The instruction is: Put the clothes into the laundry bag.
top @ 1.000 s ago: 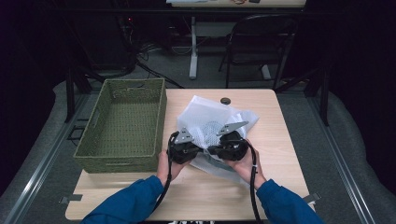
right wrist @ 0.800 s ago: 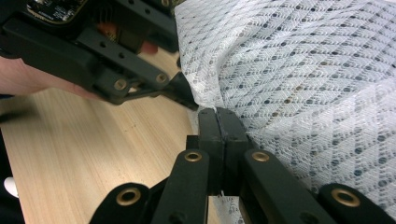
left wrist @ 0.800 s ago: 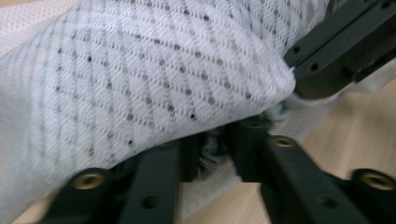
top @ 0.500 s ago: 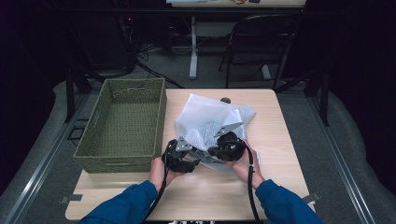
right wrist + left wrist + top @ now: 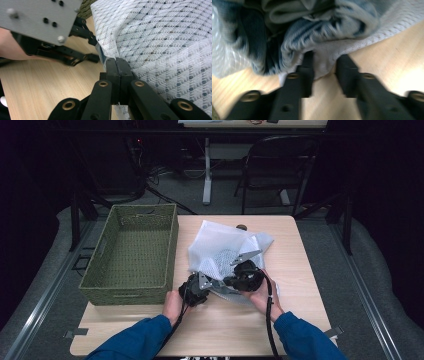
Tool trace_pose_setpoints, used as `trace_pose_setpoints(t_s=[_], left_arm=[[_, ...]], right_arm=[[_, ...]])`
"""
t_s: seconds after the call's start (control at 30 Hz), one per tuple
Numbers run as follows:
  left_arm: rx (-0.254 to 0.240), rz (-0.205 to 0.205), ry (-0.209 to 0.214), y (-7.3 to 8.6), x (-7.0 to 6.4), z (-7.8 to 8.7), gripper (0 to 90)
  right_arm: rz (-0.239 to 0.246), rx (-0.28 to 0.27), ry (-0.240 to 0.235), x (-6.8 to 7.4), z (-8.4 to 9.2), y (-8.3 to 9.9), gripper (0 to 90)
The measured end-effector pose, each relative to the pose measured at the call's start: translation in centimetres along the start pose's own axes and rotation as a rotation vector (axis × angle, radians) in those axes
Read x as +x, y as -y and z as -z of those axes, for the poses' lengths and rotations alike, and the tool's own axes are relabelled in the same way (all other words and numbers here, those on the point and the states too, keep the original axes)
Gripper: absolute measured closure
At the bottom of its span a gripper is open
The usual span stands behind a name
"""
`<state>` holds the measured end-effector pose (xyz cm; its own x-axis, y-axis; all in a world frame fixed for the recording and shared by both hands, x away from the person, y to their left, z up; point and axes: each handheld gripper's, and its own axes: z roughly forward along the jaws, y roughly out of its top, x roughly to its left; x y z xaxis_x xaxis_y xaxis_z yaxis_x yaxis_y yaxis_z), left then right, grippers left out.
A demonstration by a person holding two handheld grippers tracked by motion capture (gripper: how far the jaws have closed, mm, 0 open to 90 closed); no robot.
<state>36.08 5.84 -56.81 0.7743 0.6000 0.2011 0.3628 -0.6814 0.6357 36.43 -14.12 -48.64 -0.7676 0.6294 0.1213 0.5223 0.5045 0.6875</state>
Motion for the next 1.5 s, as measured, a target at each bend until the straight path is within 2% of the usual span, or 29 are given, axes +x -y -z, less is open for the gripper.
trace_pose_setpoints(t_s=[0.03,0.07,0.23,0.27,0.33,0.4,0.47,0.5,0.53,0.67,0.83,0.9,0.93,0.97,1.0,1.07,1.13,1.2,1.27,1.3,1.37,1.43,1.5], left_arm=[[-0.017,0.021,0.022,0.0,0.1,-0.1,85.6],[-0.022,0.034,0.039,-0.1,0.1,-0.1,89.9],[-0.078,0.065,0.108,-0.2,0.3,1.2,90.0],[-0.084,0.077,0.129,-0.1,0.4,1.4,90.0],[-0.074,0.069,0.163,0.0,0.3,1.8,90.0],[-0.072,0.055,0.2,0.1,0.0,2.4,90.0],[-0.067,0.032,0.23,0.2,-0.3,3.0,90.0],[-0.064,0.03,0.242,0.2,-0.5,3.4,90.0],[-0.052,0.01,0.254,0.3,-0.7,3.6,90.0],[-0.046,0.003,0.281,0.8,-1.0,4.2,90.0],[-0.02,-0.009,0.332,1.6,-1.1,5.0,90.0],[-0.017,-0.017,0.344,1.8,-1.3,5.3,90.0],[-0.006,-0.021,0.356,1.9,-1.3,5.5,90.0],[0.005,-0.035,0.361,2.0,-1.4,5.6,90.0],[0.005,-0.032,0.359,2.2,-1.5,5.7,90.0],[-0.001,-0.043,0.336,2.4,-1.4,5.8,90.0],[-0.024,-0.019,0.308,2.2,-1.3,5.7,90.0],[-0.04,-0.01,0.292,2.0,-1.4,5.5,90.0],[-0.046,-0.004,0.279,1.8,-1.5,5.1,90.0],[-0.049,0.0,0.269,1.8,-1.5,4.9,90.0],[-0.05,0.024,0.27,1.7,-1.4,4.7,90.0],[-0.046,0.025,0.261,1.7,-1.2,4.7,90.0],[-0.045,0.026,0.263,1.8,-1.0,4.6,90.0]], right_arm=[[0.0,-0.001,0.0,0.0,0.0,0.0,90.0],[-0.001,-0.002,0.001,0.0,0.0,0.0,90.0],[0.011,-0.022,-0.029,0.8,0.3,-0.4,90.0],[0.023,-0.018,-0.045,1.1,0.3,-0.5,90.0],[0.049,0.023,-0.055,1.5,-0.2,-0.6,90.0],[0.076,0.084,-0.009,1.3,-1.4,-0.4,90.0],[0.082,0.112,0.046,0.6,-2.1,-0.3,90.0],[0.104,0.114,0.077,0.3,-2.2,-0.4,90.0],[0.115,0.107,0.12,0.0,-2.2,-0.5,90.0],[0.148,0.095,0.236,-1.4,-2.2,-1.0,90.0],[0.153,0.097,0.34,-3.3,-2.7,-1.3,90.0],[0.137,0.093,0.359,-4.1,-2.7,-1.3,90.0],[0.145,0.092,0.391,-4.6,-2.7,-1.3,90.0],[0.14,0.088,0.403,-4.9,-2.6,-1.3,90.0],[0.126,0.087,0.403,-5.3,-2.6,-1.3,90.0],[0.083,0.077,0.349,-5.8,-2.4,-1.2,90.0],[0.057,0.067,0.301,-5.6,-2.0,-1.3,90.0],[0.025,0.057,0.236,-5.0,-1.2,-1.5,90.0],[0.001,0.048,0.158,-3.6,0.0,-1.6,90.0],[-0.003,0.045,0.125,-2.9,0.5,-1.6,90.0],[0.006,0.059,0.094,-1.8,1.1,-1.5,90.0],[0.004,0.067,0.036,-0.8,1.4,-1.1,90.0],[0.016,0.09,0.013,-0.2,1.4,-0.9,90.0]])
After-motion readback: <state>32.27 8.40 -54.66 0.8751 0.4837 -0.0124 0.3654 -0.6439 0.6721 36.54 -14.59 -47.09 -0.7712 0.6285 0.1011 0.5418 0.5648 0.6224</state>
